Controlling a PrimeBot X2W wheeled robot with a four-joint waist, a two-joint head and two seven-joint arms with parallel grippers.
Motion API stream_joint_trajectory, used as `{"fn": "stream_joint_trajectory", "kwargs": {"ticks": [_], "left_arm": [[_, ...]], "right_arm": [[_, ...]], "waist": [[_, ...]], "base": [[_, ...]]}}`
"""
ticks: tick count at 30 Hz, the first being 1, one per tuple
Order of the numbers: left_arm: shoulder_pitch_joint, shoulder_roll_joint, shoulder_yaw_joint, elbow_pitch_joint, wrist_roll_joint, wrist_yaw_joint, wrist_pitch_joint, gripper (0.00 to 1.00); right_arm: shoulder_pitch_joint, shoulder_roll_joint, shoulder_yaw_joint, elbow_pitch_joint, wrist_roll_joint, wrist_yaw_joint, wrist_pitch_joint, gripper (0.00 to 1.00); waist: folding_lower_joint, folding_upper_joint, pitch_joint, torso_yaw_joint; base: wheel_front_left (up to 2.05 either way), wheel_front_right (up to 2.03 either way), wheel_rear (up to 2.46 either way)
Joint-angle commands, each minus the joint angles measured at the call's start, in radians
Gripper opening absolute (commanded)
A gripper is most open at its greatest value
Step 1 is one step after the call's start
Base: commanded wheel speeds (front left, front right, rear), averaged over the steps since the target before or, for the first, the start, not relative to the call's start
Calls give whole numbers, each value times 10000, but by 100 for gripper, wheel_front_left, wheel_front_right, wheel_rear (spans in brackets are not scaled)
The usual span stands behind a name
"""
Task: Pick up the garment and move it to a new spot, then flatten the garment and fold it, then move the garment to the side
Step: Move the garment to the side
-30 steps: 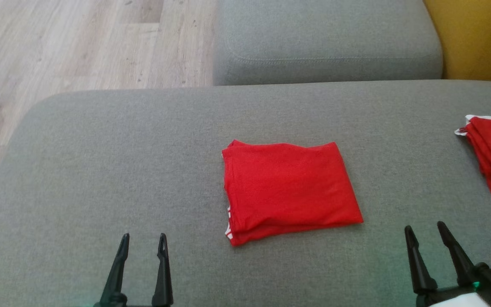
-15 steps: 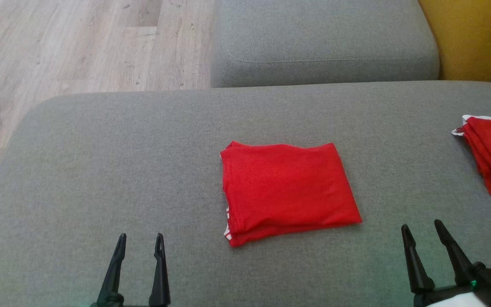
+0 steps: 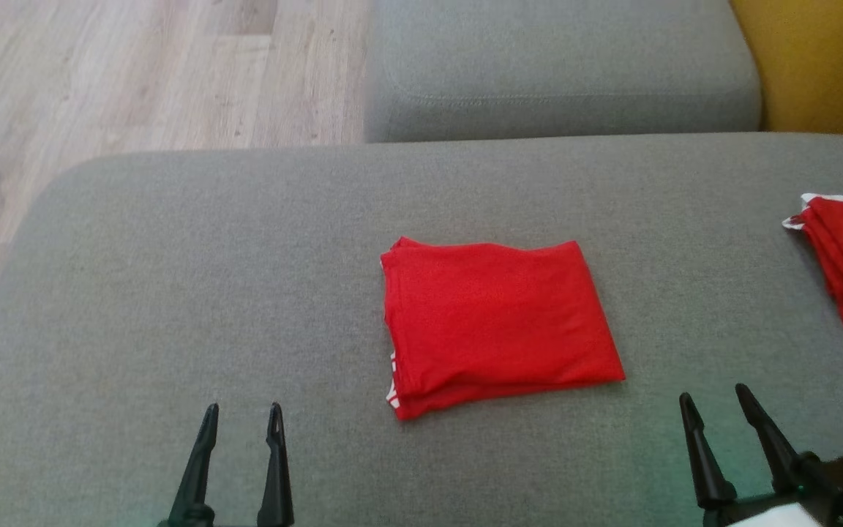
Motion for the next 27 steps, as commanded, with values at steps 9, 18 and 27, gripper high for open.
{"fn": "stream_joint_trajectory", "kwargs": {"ticks": [9,18,27], "left_arm": [[-852,-141,-131,-560,-191,137,-51,100],[-1407,-142,-710,-353,-67,244,-51,100],[-1879,-142,-1204,-154,-214,391,-51,100]], "right_arm": [[-1973,-260,209,1583,12,-7,-110,100],[-4615,-516,1018,4126,1200,-7,853,100],[-6180,-500,2347,6182,2207,-7,1772,0]], "waist": [[0,0,1017,506],[0,0,1835,903],[0,0,2221,1037]], "base": [[0,0,0],[0,0,0],[0,0,0]]}}
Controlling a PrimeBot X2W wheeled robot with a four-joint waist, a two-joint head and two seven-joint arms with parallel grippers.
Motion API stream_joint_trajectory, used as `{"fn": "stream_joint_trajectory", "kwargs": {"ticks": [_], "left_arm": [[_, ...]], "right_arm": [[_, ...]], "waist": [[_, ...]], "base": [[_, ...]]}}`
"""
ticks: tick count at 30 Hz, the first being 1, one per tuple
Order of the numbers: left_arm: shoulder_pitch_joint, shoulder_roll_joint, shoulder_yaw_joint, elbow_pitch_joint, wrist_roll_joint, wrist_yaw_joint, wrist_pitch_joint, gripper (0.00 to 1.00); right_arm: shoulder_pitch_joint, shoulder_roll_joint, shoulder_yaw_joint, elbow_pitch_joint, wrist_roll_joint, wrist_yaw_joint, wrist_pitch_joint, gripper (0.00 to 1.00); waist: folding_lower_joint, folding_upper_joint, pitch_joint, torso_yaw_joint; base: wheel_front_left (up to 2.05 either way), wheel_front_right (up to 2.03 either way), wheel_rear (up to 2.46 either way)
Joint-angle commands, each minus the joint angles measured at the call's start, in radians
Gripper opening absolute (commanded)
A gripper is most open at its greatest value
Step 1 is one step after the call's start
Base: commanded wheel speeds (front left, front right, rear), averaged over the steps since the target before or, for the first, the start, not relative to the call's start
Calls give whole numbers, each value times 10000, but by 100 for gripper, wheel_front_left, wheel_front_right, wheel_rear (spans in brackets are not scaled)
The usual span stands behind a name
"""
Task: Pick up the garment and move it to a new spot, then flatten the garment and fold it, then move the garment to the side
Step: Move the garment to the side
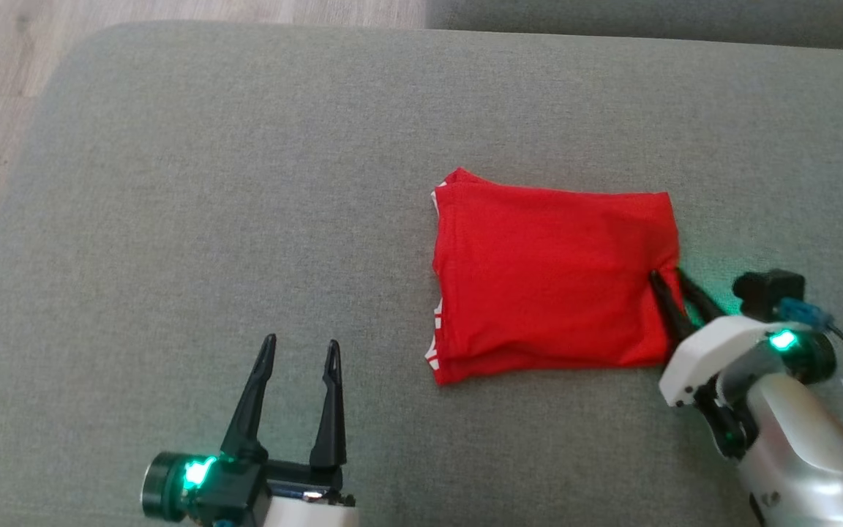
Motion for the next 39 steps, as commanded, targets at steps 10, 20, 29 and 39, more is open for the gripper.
{"fn": "stream_joint_trajectory", "kwargs": {"ticks": [10,20,29,39], "left_arm": [[-494,-79,425,-826,-301,25,-51,100],[-1394,-79,833,-1384,-426,-621,-51,100],[-1761,-79,922,-1221,-240,-1100,-51,100],[-1734,-80,954,-811,-226,-1312,-51,100]], "right_arm": [[-686,-1836,779,-474,-465,-7,-702,0],[-2045,-4395,-249,-1874,-963,-7,-118,0],[-2294,-5650,-1761,-2486,-1318,-7,757,100],[-825,-3055,-1943,-3561,-1932,-7,597,100]], "waist": [[-1,0,576,-1496],[-1,0,1744,-2855],[-1,0,2315,-3079],[-1,0,1501,-2702]], "base": [[0,0,0],[0,0,0],[0,0,0],[0,0,0]]}}
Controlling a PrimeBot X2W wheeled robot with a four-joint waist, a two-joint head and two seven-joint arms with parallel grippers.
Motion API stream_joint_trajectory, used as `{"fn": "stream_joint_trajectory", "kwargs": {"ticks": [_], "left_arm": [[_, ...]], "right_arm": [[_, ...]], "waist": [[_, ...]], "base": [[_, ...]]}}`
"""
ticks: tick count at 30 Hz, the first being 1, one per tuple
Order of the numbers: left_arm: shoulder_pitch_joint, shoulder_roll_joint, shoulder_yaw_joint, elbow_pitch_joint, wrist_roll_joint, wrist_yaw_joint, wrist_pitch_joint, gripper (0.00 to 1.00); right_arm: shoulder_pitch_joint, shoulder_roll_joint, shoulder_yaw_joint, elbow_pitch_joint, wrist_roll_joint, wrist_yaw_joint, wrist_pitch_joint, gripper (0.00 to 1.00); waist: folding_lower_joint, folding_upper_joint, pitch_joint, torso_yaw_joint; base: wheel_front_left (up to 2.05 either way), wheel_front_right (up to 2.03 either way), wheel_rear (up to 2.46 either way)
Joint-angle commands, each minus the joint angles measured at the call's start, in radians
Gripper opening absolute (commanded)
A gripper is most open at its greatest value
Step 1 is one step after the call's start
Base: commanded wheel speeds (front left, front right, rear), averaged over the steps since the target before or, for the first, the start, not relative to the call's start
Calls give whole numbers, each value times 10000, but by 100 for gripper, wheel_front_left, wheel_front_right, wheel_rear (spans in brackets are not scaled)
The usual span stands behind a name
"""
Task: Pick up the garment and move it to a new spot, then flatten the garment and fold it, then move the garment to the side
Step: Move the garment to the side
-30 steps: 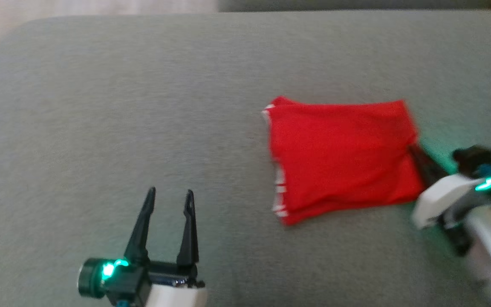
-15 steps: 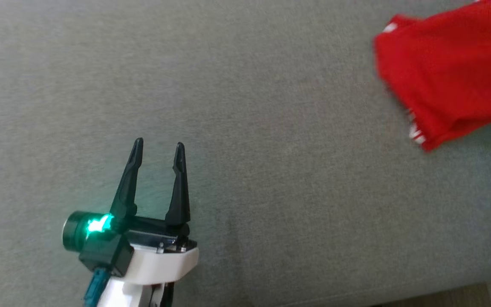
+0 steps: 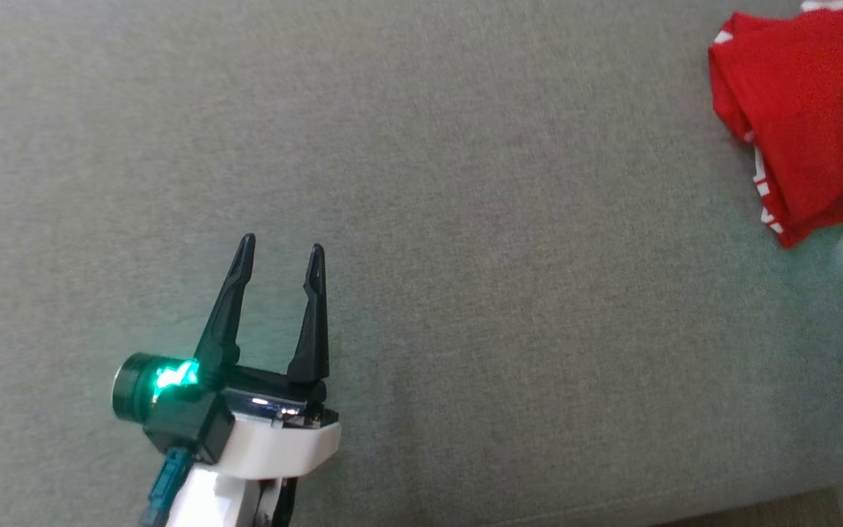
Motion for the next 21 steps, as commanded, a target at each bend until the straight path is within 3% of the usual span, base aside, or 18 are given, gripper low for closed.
{"fn": "stream_joint_trajectory", "kwargs": {"ticks": [1,7,15,21], "left_arm": [[-45,-58,211,-273,1,66,-51,100],[266,-58,129,-45,-189,330,-51,100],[864,-58,223,1,-393,582,-51,100],[1391,-59,701,53,-363,593,-51,100]], "right_arm": [[839,268,353,-346,186,-9,-168,100],[2043,1874,1583,-142,818,-9,-1259,100],[2812,3059,2187,690,742,-9,-2536,100],[3792,4075,1106,-1604,-541,-9,-2572,100]], "waist": [[0,0,-470,301],[0,0,-1390,739],[0,0,-2486,1188],[0,0,-3164,1258]], "base": [[0,0,0],[0,0,0],[0,0,0],[0,0,0]]}}
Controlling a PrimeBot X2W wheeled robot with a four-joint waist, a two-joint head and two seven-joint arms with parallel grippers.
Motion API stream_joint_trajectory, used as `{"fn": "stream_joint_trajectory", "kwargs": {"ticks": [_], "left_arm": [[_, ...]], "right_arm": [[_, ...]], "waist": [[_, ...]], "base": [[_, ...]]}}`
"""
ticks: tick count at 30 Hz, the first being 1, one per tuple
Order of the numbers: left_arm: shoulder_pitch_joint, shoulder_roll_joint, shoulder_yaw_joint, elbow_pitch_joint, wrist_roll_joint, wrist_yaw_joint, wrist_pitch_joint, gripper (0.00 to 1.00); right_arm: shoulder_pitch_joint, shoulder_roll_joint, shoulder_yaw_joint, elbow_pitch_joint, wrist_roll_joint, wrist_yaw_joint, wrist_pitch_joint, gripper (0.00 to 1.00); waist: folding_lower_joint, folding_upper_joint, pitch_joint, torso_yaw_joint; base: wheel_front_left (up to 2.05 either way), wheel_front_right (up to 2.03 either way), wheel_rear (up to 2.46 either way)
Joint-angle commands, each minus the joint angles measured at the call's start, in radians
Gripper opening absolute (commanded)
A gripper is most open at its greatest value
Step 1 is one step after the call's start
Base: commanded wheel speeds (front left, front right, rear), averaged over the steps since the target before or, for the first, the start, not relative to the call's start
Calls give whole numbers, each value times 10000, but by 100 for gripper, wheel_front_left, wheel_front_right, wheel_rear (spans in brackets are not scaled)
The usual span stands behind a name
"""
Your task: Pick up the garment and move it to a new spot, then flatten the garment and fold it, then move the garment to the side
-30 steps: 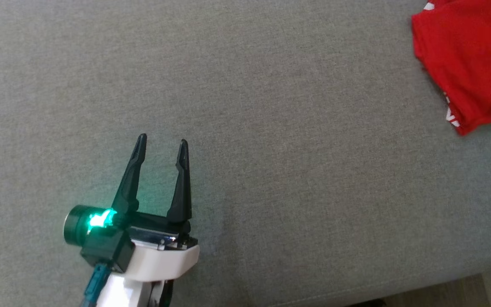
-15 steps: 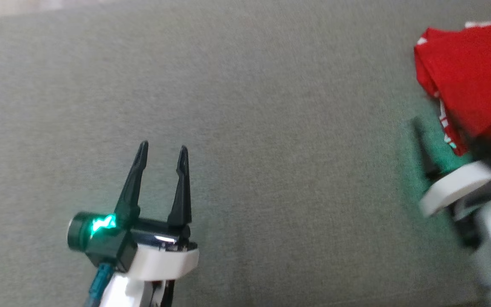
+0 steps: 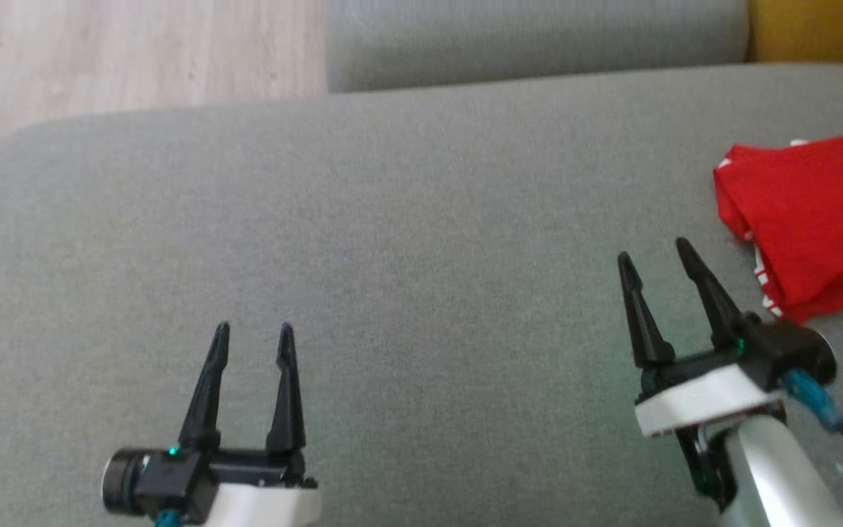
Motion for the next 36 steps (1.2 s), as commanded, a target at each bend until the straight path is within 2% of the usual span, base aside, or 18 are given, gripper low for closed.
{"fn": "stream_joint_trajectory", "kwargs": {"ticks": [1,9,22,23,28,36], "left_arm": [[-113,-49,373,-286,-15,44,-51,100],[392,-49,654,-329,0,-39,-51,100],[549,-49,776,-273,278,-121,-51,100],[826,2,391,37,206,-112,0,0],[1041,2,331,883,187,-106,5,0],[903,63,461,913,-806,-203,166,0]], "right_arm": [[263,67,34,-473,-164,-9,-103,100],[1891,496,-479,-1970,-1035,-9,-105,100],[2361,624,-453,-1990,-789,-9,-106,100],[2532,640,-703,-1663,-827,0,0,0],[2723,644,-671,-823,-812,0,21,0],[2603,576,-720,-824,251,-1,176,0]], "waist": [[3,0,-318,79],[3,0,-805,108],[3,0,-799,104],[3,0,-801,103],[3,0,-800,103],[3,0,-796,99]], "base": [[0,0,0],[0,0,0],[0,0,0],[0,0,0],[0,0,0],[0,0,0]]}}
